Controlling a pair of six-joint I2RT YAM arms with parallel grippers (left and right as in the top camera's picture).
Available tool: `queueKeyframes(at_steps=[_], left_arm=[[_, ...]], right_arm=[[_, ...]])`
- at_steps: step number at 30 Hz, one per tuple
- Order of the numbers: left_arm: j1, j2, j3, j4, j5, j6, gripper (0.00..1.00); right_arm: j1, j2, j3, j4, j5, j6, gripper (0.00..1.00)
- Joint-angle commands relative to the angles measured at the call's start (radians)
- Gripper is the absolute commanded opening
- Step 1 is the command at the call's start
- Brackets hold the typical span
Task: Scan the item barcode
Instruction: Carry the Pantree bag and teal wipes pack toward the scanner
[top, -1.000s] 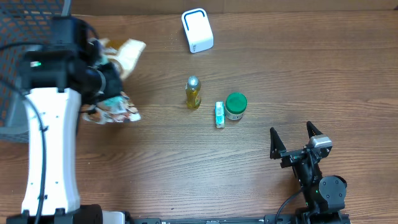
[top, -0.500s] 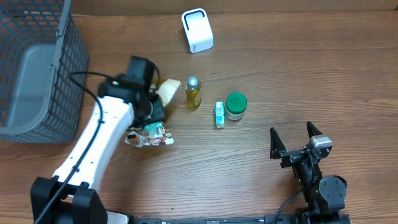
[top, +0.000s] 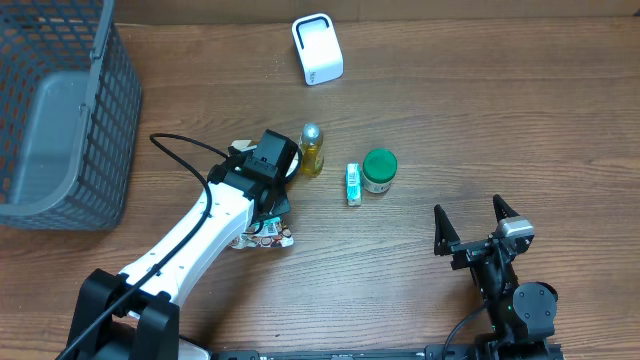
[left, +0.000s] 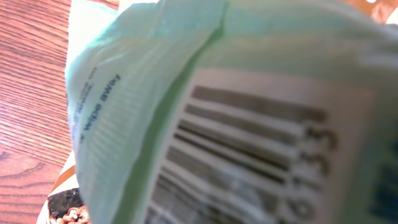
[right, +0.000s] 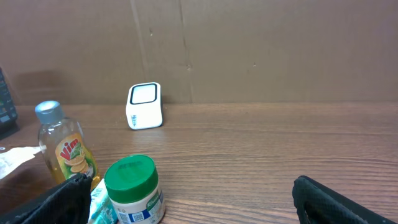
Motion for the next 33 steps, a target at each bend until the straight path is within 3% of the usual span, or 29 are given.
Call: queueKeyframes(at_steps=[1,6,13,14,16,21,29,33], left_arm=[[-0.003,0.011,-0.009,0.013,-0.058,-0.036,0.12],[-0.003,0.05,-0.01,0.013,-0.058,0.048,0.11],[-0.002,0.19,-0.01,0.049,-0.058,0.048,0.14],[-0.002,0.203,-0.009,0.053,-0.058,0.05,0.19],[0.0,0.21,-0.003,0.051,-0.056,0.084,0.44],[0.014,0.192,0.074,-0.029,-0.054,0.101,0.68],[0.043,0.184,0.198,-0.115,0.042,0.179,0.82],[0.059,0.184,0.2,-0.117,0.056,0.186,0.83]], right_arm=[[0.005,-0.009,-0.011,0.003,0.013,-0.002,1.0],[0.005,-0.009,-0.011,0.003,0.013,-0.002,1.0],[0.005,-0.009,-0.011,0.003,0.013,-0.002,1.0],[0.005,-0.009,-0.011,0.003,0.013,-0.002,1.0],[0.005,-0.009,-0.011,0.003,0.013,-0.002,1.0],[0.005,-0.009,-0.011,0.003,0.013,-0.002,1.0],[0.005,-0.009,-0.011,0.003,0.013,-0.002,1.0],[0.005,-0.009,-0.011,0.003,0.013,-0.002,1.0]])
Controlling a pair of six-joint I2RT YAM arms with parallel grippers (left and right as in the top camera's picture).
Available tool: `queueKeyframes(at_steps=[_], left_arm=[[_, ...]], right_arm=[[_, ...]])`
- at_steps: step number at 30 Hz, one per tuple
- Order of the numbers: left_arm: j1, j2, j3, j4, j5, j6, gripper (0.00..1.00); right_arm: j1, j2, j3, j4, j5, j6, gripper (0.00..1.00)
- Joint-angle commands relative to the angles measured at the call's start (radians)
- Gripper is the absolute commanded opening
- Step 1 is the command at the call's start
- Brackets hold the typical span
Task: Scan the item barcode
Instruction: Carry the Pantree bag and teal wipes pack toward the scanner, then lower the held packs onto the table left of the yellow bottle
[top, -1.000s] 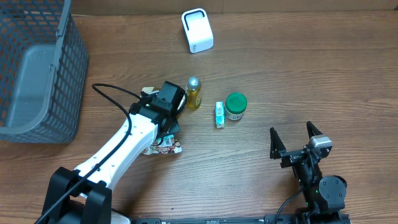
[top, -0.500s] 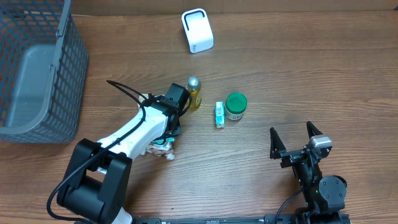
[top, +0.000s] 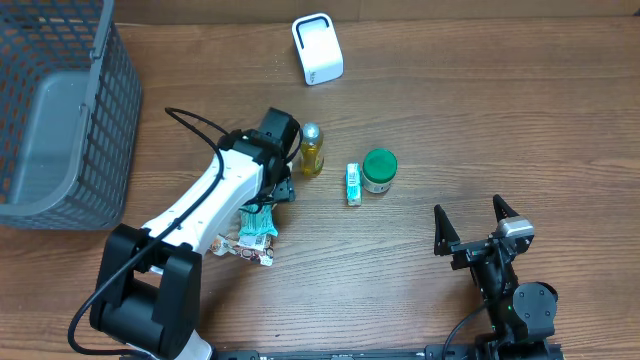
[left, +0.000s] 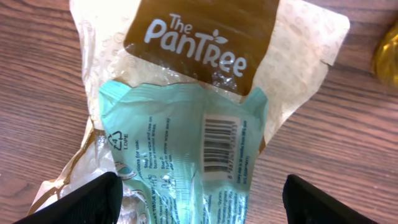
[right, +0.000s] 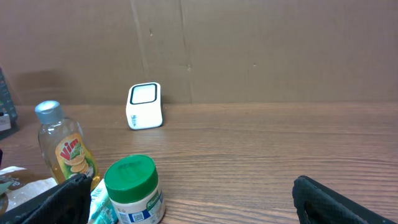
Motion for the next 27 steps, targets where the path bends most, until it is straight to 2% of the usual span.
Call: queueKeyframes(at_steps=[1,8,11,17,24,27], left_arm=[[0.022,-0.003,0.017,-0.014,0.037,0.041,0.83],[0.083,-0.003,0.016,-0.072,0.15,0.041,0.79],[0.086,-0.002,0.004,-0.084,0.145,0.041,0.72],[0.086,-0.001,-0.009,-0.08,0.142,0.04,0.68],[0.088,-0.001,-0.009,-0.038,0.142,0.04,0.68],[0.088,-0.001,-0.009,-0.022,0.146,0.04,0.62]], right_arm=[[0.005,-0.009,-0.011,0.003,0.013,-0.002,1.0],[0.005,-0.009,-0.011,0.003,0.013,-0.002,1.0],[0.005,-0.009,-0.011,0.003,0.013,-0.002,1.0],[0.005,-0.009,-0.011,0.003,0.013,-0.002,1.0],[0.005,-0.009,-0.011,0.003,0.013,-0.002,1.0],[0.005,-0.009,-0.011,0.003,0.013,-0.002,1.0]])
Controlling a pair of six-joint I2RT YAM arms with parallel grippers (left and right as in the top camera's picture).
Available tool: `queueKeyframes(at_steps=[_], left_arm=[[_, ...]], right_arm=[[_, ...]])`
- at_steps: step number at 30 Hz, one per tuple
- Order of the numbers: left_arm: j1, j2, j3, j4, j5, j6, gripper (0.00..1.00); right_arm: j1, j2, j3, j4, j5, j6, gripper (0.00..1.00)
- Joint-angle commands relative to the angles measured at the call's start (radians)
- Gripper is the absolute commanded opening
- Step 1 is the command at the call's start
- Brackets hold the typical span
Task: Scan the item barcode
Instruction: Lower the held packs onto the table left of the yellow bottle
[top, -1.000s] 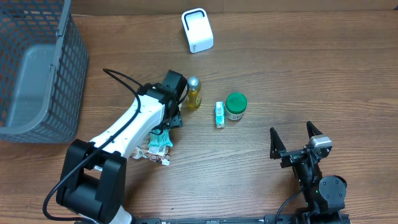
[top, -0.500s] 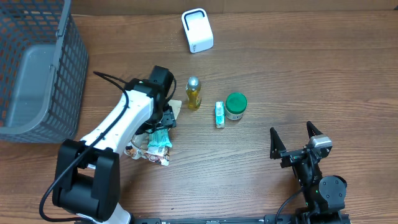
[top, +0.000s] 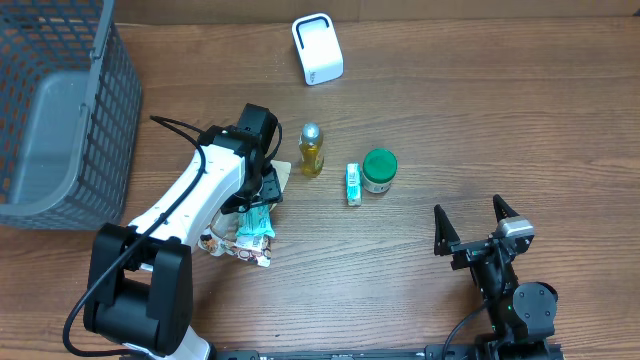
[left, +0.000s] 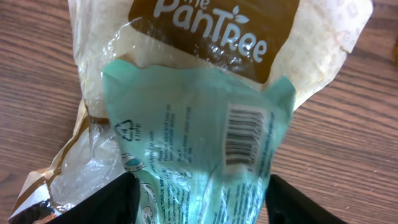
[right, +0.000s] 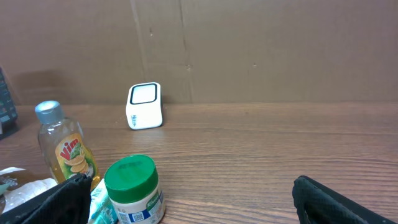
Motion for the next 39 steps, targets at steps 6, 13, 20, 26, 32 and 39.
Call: queueKeyframes(at_steps=[6,13,20,26,32,39], left_arm=[[0.0,-0.001,-0.006,-0.009,0.011,0.009,0.62],[0.0,-0.001,-0.006,-0.008,0.016,0.009,0.67],[0.033,-0.001,0.093,-0.044,0.026,0.024,0.73],[0.065,-0.001,0.199,-0.115,0.101,0.106,0.72],[0.07,0.0,0.138,-0.17,0.1,0.144,0.45],[0.073,0.0,0.001,-0.111,0.097,0.143,0.41]], right_arm=[[0.005,-0.009,-0.011,0.003,0.013,-0.001,1.0],[0.005,-0.009,-0.011,0.003,0.013,-0.001,1.0],[0.005,-0.009,-0.011,0.003,0.013,-0.001,1.0],[0.005,-0.009,-0.011,0.003,0.013,-0.001,1.0],[0.005,-0.009,-0.01,0.003,0.013,-0.001,1.0],[0.005,-0.009,-0.011,0.003,0.013,-0.001,1.0]])
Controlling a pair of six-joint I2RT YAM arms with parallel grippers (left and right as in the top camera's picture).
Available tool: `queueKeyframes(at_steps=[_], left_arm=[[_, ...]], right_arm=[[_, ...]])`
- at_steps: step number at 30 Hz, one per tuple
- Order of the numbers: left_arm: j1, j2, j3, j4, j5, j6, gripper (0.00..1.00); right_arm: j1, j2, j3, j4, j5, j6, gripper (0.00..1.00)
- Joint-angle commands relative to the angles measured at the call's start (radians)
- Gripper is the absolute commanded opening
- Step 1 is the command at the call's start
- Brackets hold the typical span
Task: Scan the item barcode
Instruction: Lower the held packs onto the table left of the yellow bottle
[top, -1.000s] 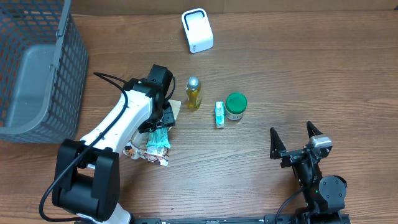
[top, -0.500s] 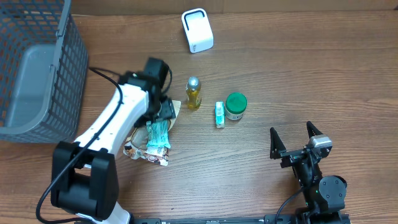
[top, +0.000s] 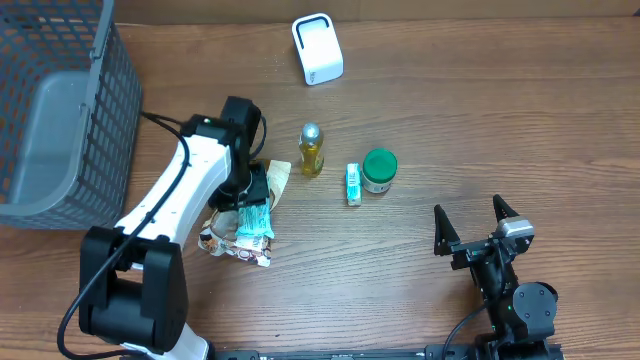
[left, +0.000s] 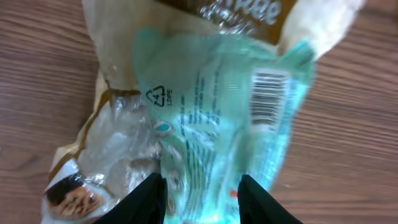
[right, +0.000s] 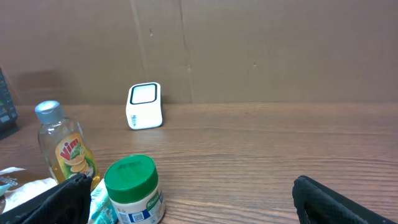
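A teal wipes packet (left: 211, 118) with a printed barcode (left: 271, 99) lies on a tan snack bag (left: 118, 130) at the table's left centre. In the overhead view the packet (top: 255, 222) shows just below my left gripper (top: 251, 198). That gripper (left: 202, 186) is low over the packet, and its narrowed black fingers (left: 152, 199) straddle the packet's lower half without clamping it. The white scanner (top: 317, 48) stands at the back of the table. My right gripper (top: 468, 208) rests open near the front right, holding nothing.
A grey mesh basket (top: 60, 110) fills the far left. A yellow Vim bottle (top: 312, 148), a small teal box (top: 353, 184) and a green-lidded jar (top: 379, 170) stand in a row right of the bag. The wall behind is brown cardboard.
My left gripper has shifted left and down along the teal packet, and its fingers have come much closer together around it. The packet, the bag and the right arm have stayed put.
At first the teal packet was right up against the left wrist camera with its barcode filling the view. Then it lay on the snack bag with my left gripper wide open above it. The gripper has since come lower and narrowed around the packet.
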Motion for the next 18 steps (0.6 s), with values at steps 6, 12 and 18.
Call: queueKeyframes(at_steps=[6,12,18], left_arm=[[0.005,0.001,-0.127,0.124,0.007,0.018,0.32],[0.005,0.001,-0.138,0.143,0.015,0.019,0.04],[0.005,-0.008,-0.063,0.091,0.06,0.03,0.04]], right_arm=[[0.005,-0.009,-0.011,0.003,0.013,-0.001,1.0],[0.005,-0.009,-0.011,0.003,0.013,-0.001,1.0],[0.005,-0.009,-0.011,0.003,0.013,-0.001,1.0]])
